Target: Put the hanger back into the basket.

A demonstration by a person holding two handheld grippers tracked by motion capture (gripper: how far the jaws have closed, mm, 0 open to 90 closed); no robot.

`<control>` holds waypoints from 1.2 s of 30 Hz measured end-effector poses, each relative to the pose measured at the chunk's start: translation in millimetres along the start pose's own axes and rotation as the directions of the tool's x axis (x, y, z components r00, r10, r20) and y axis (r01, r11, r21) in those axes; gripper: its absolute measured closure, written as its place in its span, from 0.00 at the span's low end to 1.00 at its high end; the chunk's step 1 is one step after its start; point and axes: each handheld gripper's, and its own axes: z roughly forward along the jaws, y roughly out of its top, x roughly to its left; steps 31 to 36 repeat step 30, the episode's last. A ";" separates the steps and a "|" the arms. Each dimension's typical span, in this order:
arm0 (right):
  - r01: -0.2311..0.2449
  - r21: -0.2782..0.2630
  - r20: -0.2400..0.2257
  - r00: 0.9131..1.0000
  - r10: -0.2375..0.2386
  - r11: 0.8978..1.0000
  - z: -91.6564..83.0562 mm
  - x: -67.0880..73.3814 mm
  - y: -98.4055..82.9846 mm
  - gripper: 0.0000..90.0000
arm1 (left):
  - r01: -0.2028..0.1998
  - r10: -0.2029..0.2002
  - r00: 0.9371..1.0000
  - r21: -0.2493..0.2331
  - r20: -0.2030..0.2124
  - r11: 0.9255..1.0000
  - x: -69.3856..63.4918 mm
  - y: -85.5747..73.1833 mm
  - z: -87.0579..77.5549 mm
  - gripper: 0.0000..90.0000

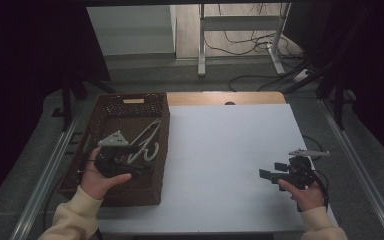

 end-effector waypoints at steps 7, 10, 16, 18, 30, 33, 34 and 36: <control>0.031 0.015 0.000 1.000 -0.031 0.999 3.1 1.7 -0.5 0.19 | -0.020 0.019 0.999 0.024 0.033 1.000 -3.8 -6.6 4.4 0.20; 0.045 0.021 0.000 0.999 -0.045 0.999 4.4 3.2 -0.4 0.19 | -0.022 0.021 0.999 0.030 0.038 0.999 -4.2 -9.0 5.8 0.20; 0.072 0.015 -0.003 0.997 -0.072 0.997 4.0 5.9 0.2 0.18 | -0.012 0.011 0.999 0.039 0.037 0.999 -2.7 -13.1 9.4 0.20; 0.082 0.008 0.002 0.997 -0.082 0.997 2.5 6.2 0.5 0.18 | -0.018 0.017 0.999 0.038 0.035 0.999 -3.8 -13.0 9.6 0.20; 0.120 -0.044 0.017 0.993 -0.119 0.992 -2.5 4.3 4.1 0.18 | -0.026 0.026 0.999 0.033 0.021 0.999 -5.5 -15.5 5.7 0.20; 0.120 -0.044 0.017 0.993 -0.119 0.992 -2.5 4.3 4.1 0.18 | -0.026 0.026 0.999 0.033 0.021 0.999 -5.5 -15.5 5.7 0.20; 0.120 -0.044 0.017 0.993 -0.119 0.992 -2.5 4.3 4.1 0.18 | -0.026 0.026 0.999 0.033 0.021 0.999 -5.5 -15.5 5.7 0.20; 0.120 -0.044 0.017 0.993 -0.119 0.992 -2.5 4.3 4.1 0.18 | -0.026 0.026 0.999 0.033 0.021 0.999 -5.5 -15.5 5.7 0.20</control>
